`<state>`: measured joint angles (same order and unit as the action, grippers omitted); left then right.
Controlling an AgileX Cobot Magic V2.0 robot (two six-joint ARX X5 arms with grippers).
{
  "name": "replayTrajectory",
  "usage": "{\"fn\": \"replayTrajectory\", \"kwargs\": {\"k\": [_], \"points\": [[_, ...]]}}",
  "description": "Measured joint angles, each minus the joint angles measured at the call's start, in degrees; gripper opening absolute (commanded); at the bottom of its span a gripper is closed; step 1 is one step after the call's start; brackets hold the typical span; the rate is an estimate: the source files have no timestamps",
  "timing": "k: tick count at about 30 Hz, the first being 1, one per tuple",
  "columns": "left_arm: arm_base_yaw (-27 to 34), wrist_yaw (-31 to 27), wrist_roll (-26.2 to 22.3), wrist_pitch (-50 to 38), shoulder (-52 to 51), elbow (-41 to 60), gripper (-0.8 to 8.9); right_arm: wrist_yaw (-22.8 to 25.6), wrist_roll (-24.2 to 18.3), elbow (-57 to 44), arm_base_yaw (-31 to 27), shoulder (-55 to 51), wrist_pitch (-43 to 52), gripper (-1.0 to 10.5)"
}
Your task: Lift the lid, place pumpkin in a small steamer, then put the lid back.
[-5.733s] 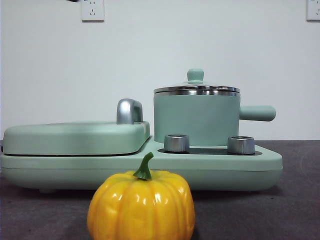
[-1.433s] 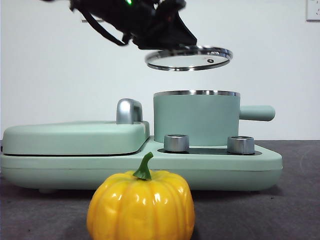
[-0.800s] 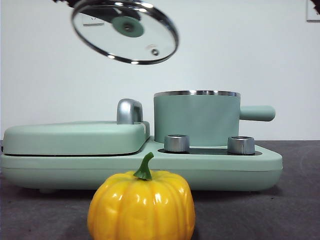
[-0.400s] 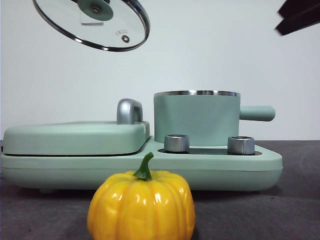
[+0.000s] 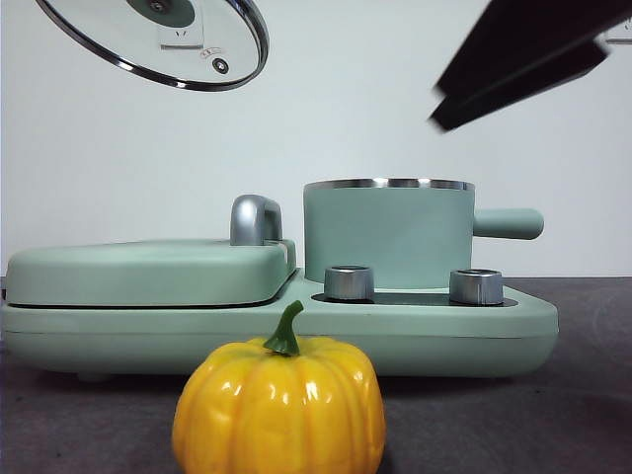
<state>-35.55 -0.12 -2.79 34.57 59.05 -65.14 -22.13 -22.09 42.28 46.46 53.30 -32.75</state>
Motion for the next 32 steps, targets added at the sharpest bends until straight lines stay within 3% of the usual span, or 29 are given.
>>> {"fn": "replayTrajectory", "kwargs": {"k": [13, 19, 32], "points": [[1.6, 0.0, -0.6, 0.0, 0.0, 0.0, 0.1, 0.1, 0.0, 0.0, 5.8, 15.0, 10.1, 4.0], [2.1, 0.0, -0.7, 0.0, 0.0, 0.0, 0.1, 0.1, 0.0, 0.0, 6.9, 20.8, 14.0, 4.9], [2.1, 0.0, -1.3, 0.0, 0.0, 0.0, 0.1, 3.6, 0.0, 0.0, 9.0, 29.0, 15.4, 4.9]]}}
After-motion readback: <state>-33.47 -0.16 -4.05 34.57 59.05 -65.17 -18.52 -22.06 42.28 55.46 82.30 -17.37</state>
